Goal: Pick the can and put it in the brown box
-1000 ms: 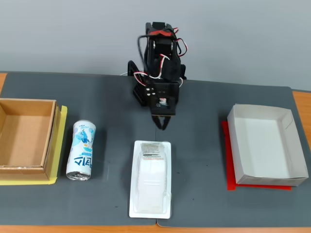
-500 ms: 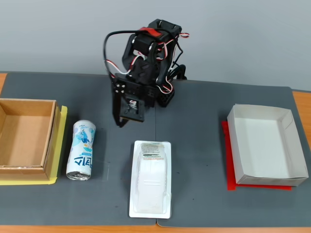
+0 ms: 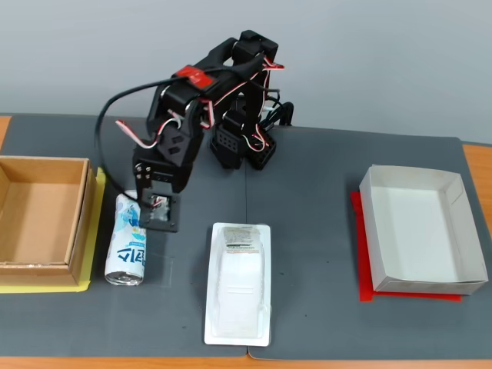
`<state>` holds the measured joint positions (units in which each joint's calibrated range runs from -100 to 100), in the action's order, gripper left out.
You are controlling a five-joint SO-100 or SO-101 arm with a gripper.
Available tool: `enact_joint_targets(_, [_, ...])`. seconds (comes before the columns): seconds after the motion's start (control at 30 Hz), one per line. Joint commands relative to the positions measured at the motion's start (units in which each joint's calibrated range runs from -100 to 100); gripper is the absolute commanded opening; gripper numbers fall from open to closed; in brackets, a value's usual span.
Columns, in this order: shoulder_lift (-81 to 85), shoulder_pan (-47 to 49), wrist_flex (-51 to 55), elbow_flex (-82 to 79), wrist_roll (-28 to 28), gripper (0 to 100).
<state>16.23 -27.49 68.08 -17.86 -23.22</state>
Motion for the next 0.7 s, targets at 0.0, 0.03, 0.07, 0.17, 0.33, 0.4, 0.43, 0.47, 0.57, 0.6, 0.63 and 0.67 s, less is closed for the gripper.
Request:
enact_joint_targets(0.0, [-2.89, -2.24, -0.26, 2.93, -0.96, 9])
enact_joint_targets(0.03, [-3.65, -2.72, -0.52, 2.93, -0.85, 12])
enact_joint_targets(0.07, [-4.41, -3.21, -0.6, 2.93, -0.85, 15])
enact_joint_targets(0.17, [-6.45, -3.78, -0.6, 2.93, -1.16, 22])
enact_joint_targets(0.33, [-8.99, -3.78, -0.6, 3.02, -1.27, 30])
enact_joint_targets(0.4, [-9.83, -3.54, -0.6, 3.02, -1.69, 35])
enact_joint_targets(0.43, [-10.17, -3.37, -0.6, 3.02, -1.95, 36])
enact_joint_targets(0.47, [-10.34, -3.21, -0.6, 3.02, -2.05, 37])
enact_joint_targets(0.57, [-10.94, -2.32, -0.6, 2.93, -2.05, 38])
enact_joint_targets(0.6, [-11.27, -2.16, -0.6, 2.93, -2.1, 38])
enact_joint_targets(0.63, [-11.7, -1.83, -0.43, 2.93, -2.1, 38])
enact_joint_targets(0.67, [-12.04, -1.67, -0.26, 2.93, -2.15, 38])
